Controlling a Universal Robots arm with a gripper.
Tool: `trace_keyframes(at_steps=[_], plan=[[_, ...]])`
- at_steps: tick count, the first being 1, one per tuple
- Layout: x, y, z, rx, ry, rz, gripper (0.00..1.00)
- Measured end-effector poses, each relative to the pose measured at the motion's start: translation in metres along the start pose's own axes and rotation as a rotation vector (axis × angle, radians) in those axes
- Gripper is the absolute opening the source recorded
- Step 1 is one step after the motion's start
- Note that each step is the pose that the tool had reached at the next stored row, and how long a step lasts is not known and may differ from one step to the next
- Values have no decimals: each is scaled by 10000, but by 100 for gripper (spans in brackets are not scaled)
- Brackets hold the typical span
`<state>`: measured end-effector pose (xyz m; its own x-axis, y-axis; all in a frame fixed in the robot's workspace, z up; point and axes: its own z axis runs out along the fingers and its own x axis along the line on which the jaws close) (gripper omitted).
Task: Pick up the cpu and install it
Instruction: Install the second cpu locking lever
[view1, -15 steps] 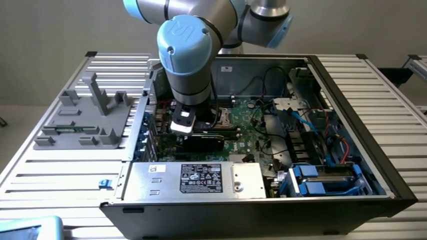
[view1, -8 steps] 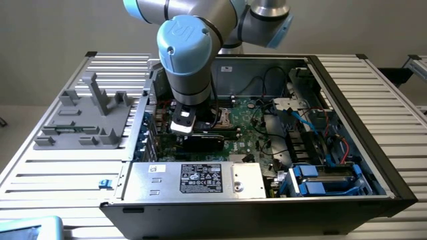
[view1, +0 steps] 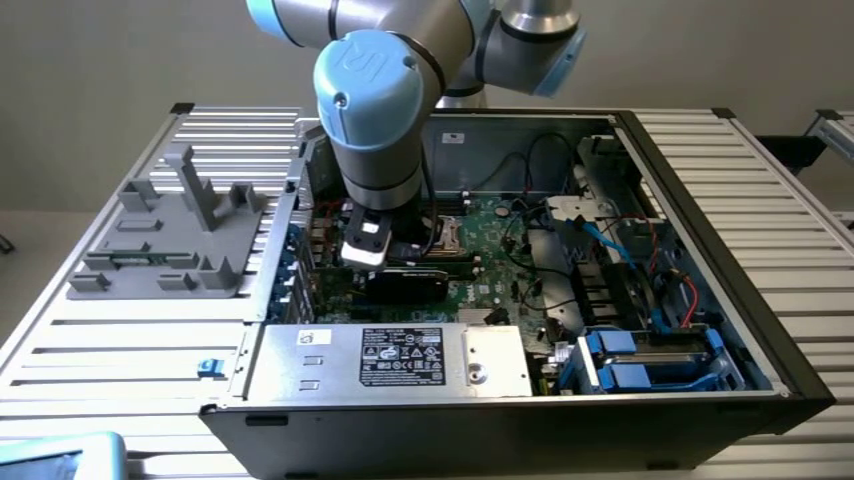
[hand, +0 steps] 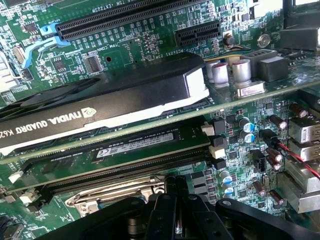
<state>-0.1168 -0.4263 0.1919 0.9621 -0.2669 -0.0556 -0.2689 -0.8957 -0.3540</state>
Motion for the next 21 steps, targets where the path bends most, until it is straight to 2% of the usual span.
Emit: trace_keyframes(at_steps=[21], plan=[[-15, -5, 11, 17, 62, -25, 11]])
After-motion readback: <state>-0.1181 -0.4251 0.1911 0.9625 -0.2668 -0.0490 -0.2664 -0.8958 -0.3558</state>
